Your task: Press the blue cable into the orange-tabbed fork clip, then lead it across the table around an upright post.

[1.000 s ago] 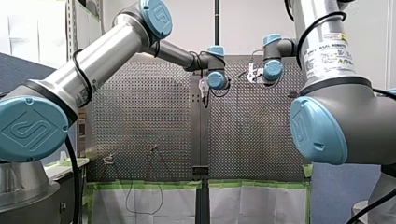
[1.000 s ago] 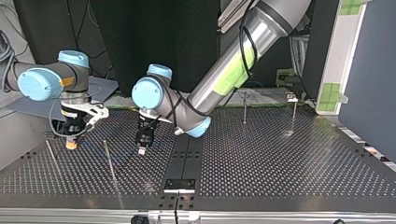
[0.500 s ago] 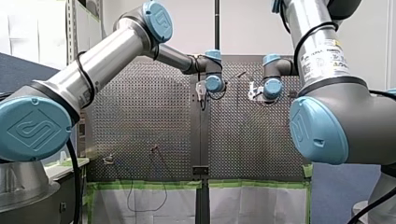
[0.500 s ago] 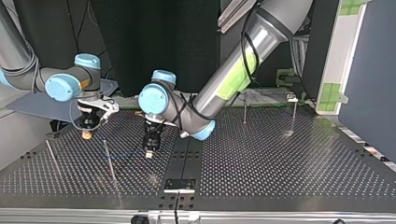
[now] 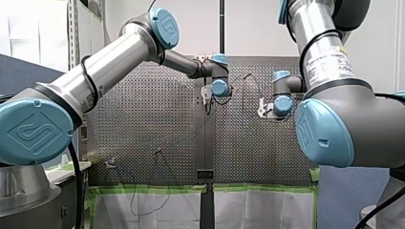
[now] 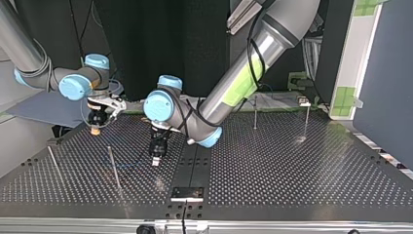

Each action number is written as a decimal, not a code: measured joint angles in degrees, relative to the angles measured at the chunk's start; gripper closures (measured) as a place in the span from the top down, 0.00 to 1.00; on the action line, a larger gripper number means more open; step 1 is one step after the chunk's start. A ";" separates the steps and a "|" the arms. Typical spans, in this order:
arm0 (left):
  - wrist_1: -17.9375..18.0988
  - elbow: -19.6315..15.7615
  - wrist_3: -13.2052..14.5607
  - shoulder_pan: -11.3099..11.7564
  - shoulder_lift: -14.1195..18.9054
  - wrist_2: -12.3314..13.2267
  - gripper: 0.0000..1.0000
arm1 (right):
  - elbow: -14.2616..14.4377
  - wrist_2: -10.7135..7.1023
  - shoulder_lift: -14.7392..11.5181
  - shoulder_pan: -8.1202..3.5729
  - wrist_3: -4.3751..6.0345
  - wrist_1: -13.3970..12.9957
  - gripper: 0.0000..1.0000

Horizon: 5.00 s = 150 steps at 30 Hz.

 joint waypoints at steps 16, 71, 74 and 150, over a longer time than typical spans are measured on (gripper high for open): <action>0.01 0.02 0.40 -0.08 -0.02 -1.04 0.95 | 2.89 0.11 4.53 -1.41 0.75 -5.47 0.00; -0.77 0.03 0.82 0.37 -0.02 -1.21 0.95 | 1.71 1.10 28.33 -7.90 3.13 -22.49 0.00; -0.82 0.02 0.92 0.36 -0.01 -1.46 0.95 | 0.75 0.48 29.38 -7.90 3.15 -22.70 0.00; -9.67 -6.20 -22.78 0.60 6.87 -2.41 1.00 | -4.68 -2.61 34.17 -7.93 3.56 -23.75 0.00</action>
